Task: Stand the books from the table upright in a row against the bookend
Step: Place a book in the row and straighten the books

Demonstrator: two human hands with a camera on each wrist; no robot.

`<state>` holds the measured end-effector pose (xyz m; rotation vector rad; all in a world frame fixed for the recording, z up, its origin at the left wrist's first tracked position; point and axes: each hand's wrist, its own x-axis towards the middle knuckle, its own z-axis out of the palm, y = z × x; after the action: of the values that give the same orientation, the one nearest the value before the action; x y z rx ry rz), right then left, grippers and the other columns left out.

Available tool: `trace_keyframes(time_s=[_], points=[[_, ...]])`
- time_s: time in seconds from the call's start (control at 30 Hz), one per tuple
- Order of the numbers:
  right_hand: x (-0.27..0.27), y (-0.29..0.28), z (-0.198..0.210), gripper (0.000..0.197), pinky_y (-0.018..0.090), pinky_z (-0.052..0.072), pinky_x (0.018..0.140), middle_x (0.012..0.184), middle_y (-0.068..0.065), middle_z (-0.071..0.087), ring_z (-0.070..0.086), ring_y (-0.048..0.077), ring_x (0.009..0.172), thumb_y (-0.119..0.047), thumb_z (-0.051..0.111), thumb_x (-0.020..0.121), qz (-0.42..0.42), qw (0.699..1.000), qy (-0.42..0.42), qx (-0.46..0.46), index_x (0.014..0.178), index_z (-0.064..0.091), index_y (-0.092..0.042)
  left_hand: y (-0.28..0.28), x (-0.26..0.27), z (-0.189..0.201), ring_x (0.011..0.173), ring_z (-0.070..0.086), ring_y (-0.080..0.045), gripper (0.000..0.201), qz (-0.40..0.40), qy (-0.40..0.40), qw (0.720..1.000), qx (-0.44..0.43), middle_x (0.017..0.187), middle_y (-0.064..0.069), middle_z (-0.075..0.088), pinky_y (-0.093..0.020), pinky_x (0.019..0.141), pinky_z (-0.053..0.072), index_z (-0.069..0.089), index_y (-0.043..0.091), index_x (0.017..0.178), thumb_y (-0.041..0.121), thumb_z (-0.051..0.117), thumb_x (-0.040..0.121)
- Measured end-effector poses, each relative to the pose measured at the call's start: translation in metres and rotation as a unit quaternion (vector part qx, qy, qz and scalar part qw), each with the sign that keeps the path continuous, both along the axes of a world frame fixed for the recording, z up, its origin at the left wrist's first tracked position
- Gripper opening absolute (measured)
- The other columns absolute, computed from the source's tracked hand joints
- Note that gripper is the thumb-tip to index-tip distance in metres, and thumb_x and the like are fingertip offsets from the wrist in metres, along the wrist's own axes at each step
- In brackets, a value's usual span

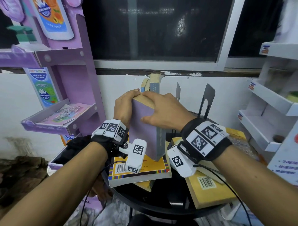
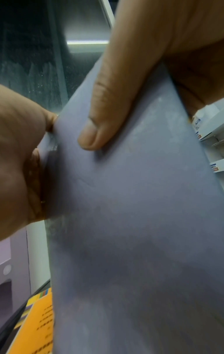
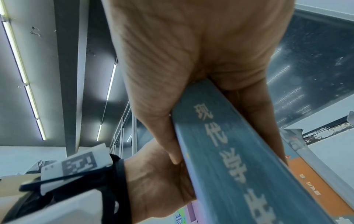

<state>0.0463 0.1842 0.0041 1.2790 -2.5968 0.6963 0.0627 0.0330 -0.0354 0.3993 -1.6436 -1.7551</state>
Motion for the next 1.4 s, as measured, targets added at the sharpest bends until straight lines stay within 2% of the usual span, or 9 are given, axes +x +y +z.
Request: trace_keyframes(time_s=[0.13,0.3,0.47,0.6,0.67,0.8,1.03,1.2,1.4], points=[[0.005,0.003,0.0,0.07,0.031,0.053,0.082,0.106,0.006,0.066,0.062,0.025,0.091,-0.031,0.068,0.078,0.003,0.999,0.001,-0.039,0.143,0.043,-0.031,0.001,-0.002,0.002,0.103,0.065,-0.013,0.021,-0.016,-0.004,1.0,-0.013,0.101,0.007,0.074,-0.029,0.091,0.047,0.077,0.025,0.09,0.031,0.058,0.083],[-0.005,0.007,0.001,0.068,0.03,0.053,0.082,0.102,0.006,0.068,0.061,0.025,0.093,-0.03,0.07,0.074,-0.028,0.997,-0.02,-0.07,0.139,0.049,-0.031,0.002,-0.008,0.012,0.076,0.064,-0.005,0.033,-0.088,-0.028,0.996,0.005,0.089,0.005,0.071,-0.022,0.07,0.046,0.072,0.019,0.105,0.036,0.045,0.094],[-0.024,0.021,0.012,0.067,0.024,0.043,0.086,0.117,0.005,0.064,0.053,0.023,0.112,-0.035,0.071,0.074,-0.049,0.995,-0.032,-0.08,0.138,0.051,-0.029,0.0,-0.018,0.021,0.09,0.062,-0.014,0.027,-0.065,-0.029,0.997,-0.015,0.098,0.001,0.069,-0.032,0.09,0.043,0.068,0.022,0.101,0.034,0.044,0.096],[-0.039,0.037,0.024,0.063,0.025,0.04,0.087,0.119,0.005,0.063,0.05,0.023,0.118,-0.034,0.072,0.077,-0.075,0.992,-0.037,-0.091,0.136,0.053,-0.024,-0.001,-0.033,0.024,0.099,0.06,-0.012,0.019,-0.056,-0.052,0.993,-0.091,0.109,0.004,0.066,-0.027,0.085,0.043,0.066,0.028,0.095,0.027,0.047,0.094],[-0.047,0.044,0.029,0.058,0.026,0.04,0.089,0.119,0.005,0.063,0.05,0.023,0.12,-0.034,0.073,0.076,-0.096,0.99,-0.029,-0.095,0.131,0.057,-0.024,-0.003,-0.042,0.023,0.109,0.058,-0.017,0.018,-0.044,-0.066,0.987,-0.137,0.118,0.003,0.064,-0.034,0.095,0.042,0.067,0.03,0.098,0.03,0.049,0.093],[-0.063,0.049,0.033,0.047,0.034,0.051,0.09,0.109,0.008,0.067,0.058,0.024,0.104,-0.032,0.074,0.075,-0.131,0.986,-0.022,-0.105,0.118,0.063,-0.015,-0.003,-0.06,0.027,0.114,0.056,-0.019,0.034,-0.028,-0.082,0.983,-0.16,0.122,0.004,0.064,-0.042,0.105,0.038,0.067,0.026,0.109,0.04,0.052,0.082],[-0.093,0.042,0.032,0.047,0.031,0.044,0.085,0.114,0.012,0.065,0.052,0.031,0.112,-0.026,0.07,0.078,-0.171,0.98,-0.025,-0.103,0.12,0.061,-0.007,-0.009,-0.088,0.032,0.114,0.058,-0.02,0.053,-0.016,-0.089,0.982,-0.167,0.125,0.001,0.062,-0.044,0.102,0.044,0.062,0.031,0.12,0.047,0.054,0.07],[-0.114,0.025,0.028,0.044,0.024,0.035,0.062,0.109,0.009,0.064,0.056,0.028,0.103,-0.027,0.067,0.079,-0.206,0.975,-0.01,-0.081,0.119,0.061,-0.01,-0.018,-0.107,0.024,0.117,0.054,-0.022,0.046,-0.011,-0.096,0.978,-0.183,0.131,-0.002,0.058,-0.045,0.103,0.042,0.058,0.029,0.126,0.039,0.058,0.081],[-0.143,-0.006,0.014,0.036,0.031,0.047,0.074,0.095,0.011,0.064,0.058,0.035,0.097,-0.022,0.065,0.072,-0.216,0.973,-0.014,-0.086,0.107,0.065,-0.012,-0.032,-0.131,0.011,0.117,0.053,-0.016,0.037,-0.01,-0.072,0.978,-0.197,0.132,0.001,0.057,-0.028,0.093,0.041,0.063,0.026,0.123,0.029,0.063,0.086]])
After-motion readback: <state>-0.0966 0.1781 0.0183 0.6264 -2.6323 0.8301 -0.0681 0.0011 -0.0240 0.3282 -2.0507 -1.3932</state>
